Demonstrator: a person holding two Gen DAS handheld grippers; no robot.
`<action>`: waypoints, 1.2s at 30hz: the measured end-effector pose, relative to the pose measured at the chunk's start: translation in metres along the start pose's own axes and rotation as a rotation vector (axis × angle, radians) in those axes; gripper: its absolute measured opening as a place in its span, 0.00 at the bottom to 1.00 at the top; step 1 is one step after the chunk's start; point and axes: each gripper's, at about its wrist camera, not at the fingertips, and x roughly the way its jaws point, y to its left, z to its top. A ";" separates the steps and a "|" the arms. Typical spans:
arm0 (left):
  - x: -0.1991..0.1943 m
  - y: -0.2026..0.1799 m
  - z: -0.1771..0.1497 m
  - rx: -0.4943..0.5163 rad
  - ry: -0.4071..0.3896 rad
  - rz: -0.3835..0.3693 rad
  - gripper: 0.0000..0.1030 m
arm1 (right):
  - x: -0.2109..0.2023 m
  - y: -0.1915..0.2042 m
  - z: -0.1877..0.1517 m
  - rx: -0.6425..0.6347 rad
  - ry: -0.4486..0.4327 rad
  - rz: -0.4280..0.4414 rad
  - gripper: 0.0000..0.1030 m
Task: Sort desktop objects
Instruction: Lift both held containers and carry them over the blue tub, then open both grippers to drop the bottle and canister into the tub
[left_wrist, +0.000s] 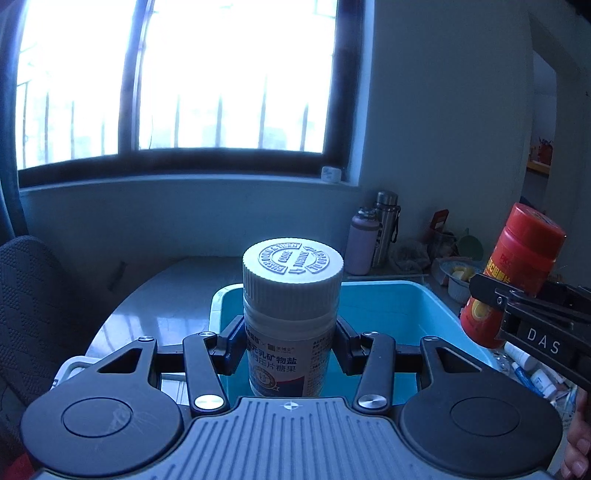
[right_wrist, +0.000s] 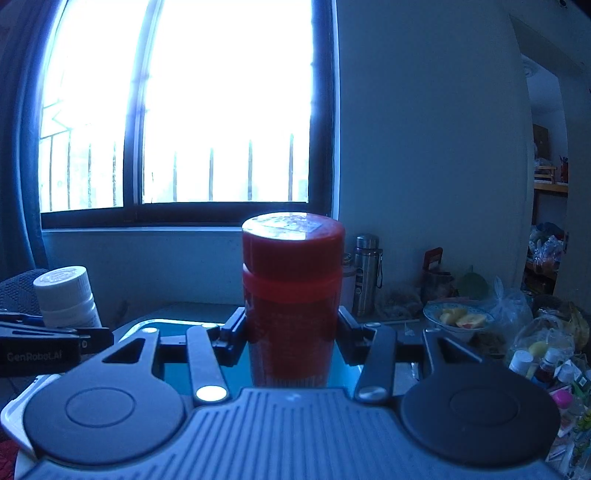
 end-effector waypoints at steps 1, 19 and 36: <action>0.009 0.002 0.001 -0.001 0.013 -0.005 0.47 | 0.008 0.001 -0.001 0.000 0.010 -0.002 0.48; 0.117 0.019 -0.024 0.010 0.210 -0.076 0.47 | 0.093 0.014 -0.055 -0.017 0.268 -0.023 0.48; 0.122 0.014 -0.028 0.057 0.154 -0.063 0.69 | 0.098 0.009 -0.059 0.005 0.316 0.014 0.67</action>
